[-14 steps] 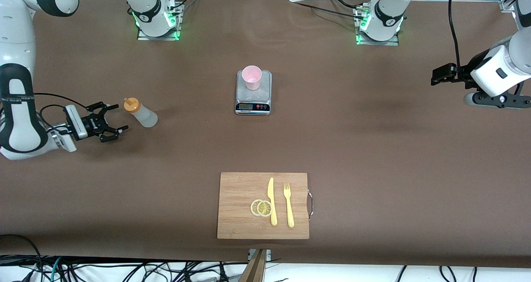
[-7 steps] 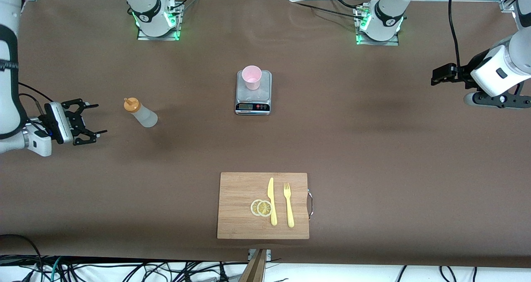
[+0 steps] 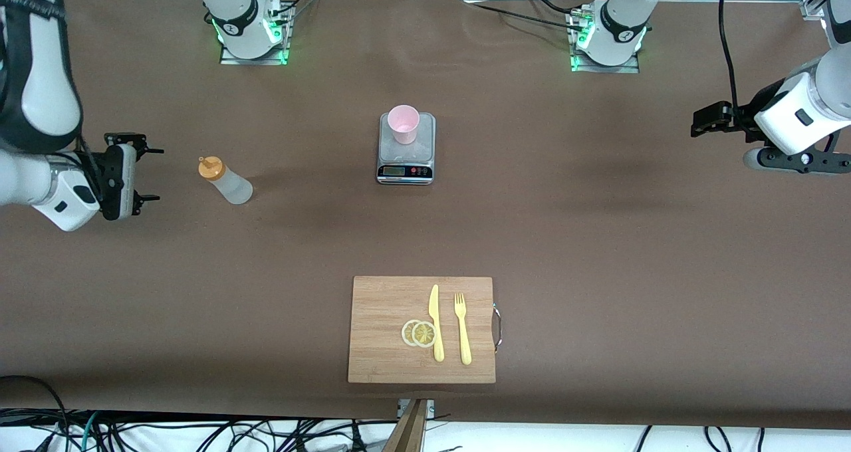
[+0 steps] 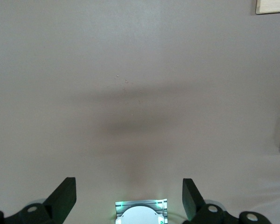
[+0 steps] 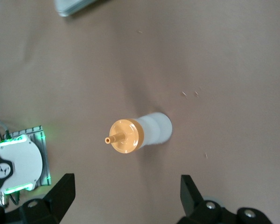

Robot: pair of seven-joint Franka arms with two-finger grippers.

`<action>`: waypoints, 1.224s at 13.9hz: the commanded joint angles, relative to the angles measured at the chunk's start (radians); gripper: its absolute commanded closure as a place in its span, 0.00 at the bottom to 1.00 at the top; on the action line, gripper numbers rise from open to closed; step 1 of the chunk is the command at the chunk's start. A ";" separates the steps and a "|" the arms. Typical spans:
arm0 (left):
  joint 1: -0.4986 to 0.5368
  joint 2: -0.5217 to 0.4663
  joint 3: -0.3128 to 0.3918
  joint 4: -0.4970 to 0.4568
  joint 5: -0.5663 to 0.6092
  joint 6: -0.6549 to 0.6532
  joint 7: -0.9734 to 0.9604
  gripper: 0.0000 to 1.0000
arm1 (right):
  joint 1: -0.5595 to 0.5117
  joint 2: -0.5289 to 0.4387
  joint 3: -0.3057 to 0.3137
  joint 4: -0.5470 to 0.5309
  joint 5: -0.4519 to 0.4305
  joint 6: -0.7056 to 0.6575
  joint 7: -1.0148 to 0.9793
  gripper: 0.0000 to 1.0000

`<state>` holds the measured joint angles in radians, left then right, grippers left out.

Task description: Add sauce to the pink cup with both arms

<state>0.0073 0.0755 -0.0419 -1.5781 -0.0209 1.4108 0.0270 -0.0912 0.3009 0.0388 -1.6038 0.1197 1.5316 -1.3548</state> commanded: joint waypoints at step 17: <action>0.010 0.015 -0.009 0.039 0.009 -0.010 0.022 0.00 | 0.064 -0.235 -0.010 0.025 -0.198 0.033 1.266 0.00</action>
<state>0.0074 0.0755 -0.0419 -1.5744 -0.0209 1.4108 0.0270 -0.0062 0.0780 0.0282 -1.6058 -0.0804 1.5709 -0.1082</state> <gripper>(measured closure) 0.000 0.000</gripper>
